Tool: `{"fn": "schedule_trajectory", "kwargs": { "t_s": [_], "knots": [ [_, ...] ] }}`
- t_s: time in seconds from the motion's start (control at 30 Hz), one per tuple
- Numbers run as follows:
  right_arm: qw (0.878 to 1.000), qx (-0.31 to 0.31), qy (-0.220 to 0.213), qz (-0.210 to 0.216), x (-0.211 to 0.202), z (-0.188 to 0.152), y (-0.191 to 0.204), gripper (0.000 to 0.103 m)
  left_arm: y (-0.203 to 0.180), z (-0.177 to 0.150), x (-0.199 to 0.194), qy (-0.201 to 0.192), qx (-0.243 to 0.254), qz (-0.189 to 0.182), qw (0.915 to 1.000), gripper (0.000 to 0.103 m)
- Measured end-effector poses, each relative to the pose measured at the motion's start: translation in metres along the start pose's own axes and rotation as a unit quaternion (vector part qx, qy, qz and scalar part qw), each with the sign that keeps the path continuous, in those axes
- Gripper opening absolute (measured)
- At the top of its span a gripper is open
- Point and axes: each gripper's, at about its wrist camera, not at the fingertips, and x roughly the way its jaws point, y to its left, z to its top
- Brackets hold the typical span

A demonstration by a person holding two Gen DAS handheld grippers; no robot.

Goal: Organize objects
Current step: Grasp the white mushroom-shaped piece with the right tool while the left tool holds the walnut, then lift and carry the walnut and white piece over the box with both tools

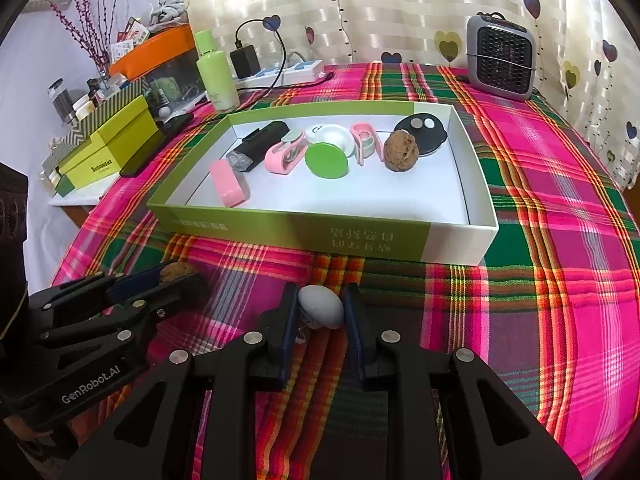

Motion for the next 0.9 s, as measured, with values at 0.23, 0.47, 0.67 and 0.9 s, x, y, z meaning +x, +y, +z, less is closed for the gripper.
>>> {"fn": "schedule_trajectory", "kwargs": {
  "t_s": [0.23,0.47,0.67,0.9],
  "knots": [
    [1.0,-0.001,-0.003,0.005,-0.003,0.001,0.001,0.023,0.0,0.001,0.0,0.0,0.001,0.002,1.0,0.027],
    [1.0,0.0,-0.012,0.009,-0.01,0.004,0.001,0.023,0.003,0.003,-0.003,-0.006,-0.001,0.006,1.0,0.027],
    [1.0,0.001,-0.018,0.015,-0.015,0.004,0.0,0.023,0.001,0.006,-0.012,-0.015,0.002,0.008,0.9999,0.027],
    [1.0,-0.003,-0.02,0.019,-0.017,0.005,0.0,0.023,-0.001,0.007,-0.016,-0.017,-0.001,0.006,0.9998,0.027]
  ]
}}
